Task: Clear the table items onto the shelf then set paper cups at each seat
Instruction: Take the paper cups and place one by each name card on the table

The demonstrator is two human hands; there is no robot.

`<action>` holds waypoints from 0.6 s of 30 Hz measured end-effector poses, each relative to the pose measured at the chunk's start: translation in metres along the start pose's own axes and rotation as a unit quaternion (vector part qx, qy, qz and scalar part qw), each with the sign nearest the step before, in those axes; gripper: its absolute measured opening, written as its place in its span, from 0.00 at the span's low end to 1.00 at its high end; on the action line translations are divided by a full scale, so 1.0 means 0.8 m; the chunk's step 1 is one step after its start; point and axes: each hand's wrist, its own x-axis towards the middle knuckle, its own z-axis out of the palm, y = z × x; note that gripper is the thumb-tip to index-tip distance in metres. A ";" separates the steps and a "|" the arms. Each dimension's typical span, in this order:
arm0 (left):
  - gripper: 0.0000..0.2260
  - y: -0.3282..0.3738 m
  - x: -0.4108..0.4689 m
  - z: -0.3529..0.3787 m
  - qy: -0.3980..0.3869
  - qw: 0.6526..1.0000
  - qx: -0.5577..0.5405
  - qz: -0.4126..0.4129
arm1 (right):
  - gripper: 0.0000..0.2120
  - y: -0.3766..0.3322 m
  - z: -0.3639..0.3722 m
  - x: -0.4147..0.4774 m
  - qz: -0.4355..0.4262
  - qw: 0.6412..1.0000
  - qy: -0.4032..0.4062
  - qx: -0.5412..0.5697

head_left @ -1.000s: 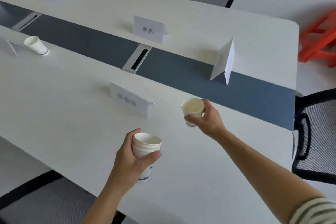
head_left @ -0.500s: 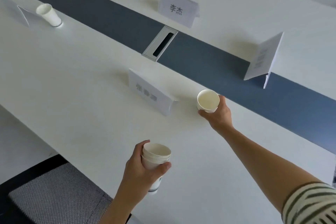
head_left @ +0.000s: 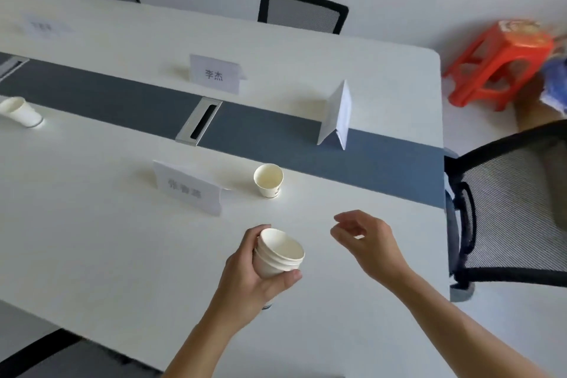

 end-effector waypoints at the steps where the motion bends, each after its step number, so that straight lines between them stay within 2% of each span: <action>1: 0.31 0.008 -0.009 0.015 -0.017 1.000 0.011 0.014 | 0.05 0.001 -0.015 -0.023 -0.001 1.000 0.006 0.013; 3: 0.32 0.022 -0.031 0.047 -0.054 0.997 0.032 0.040 | 0.02 0.006 -0.042 -0.068 -0.002 0.999 0.010 0.044; 8: 0.36 0.042 -0.099 0.137 -0.125 0.979 0.112 0.118 | 0.06 0.039 -0.104 -0.177 0.021 0.993 -0.009 0.114; 12: 0.38 0.052 -0.164 0.219 -0.181 0.958 0.154 0.158 | 0.05 0.094 -0.151 -0.262 0.054 0.992 -0.013 0.116; 15: 0.38 0.058 -0.207 0.278 -0.212 0.945 0.168 0.184 | 0.01 0.135 -0.187 -0.323 0.064 0.990 0.034 0.119; 18: 0.36 0.071 -0.236 0.332 -0.247 0.933 0.168 0.200 | 0.03 0.166 -0.224 -0.375 0.074 0.980 0.095 0.158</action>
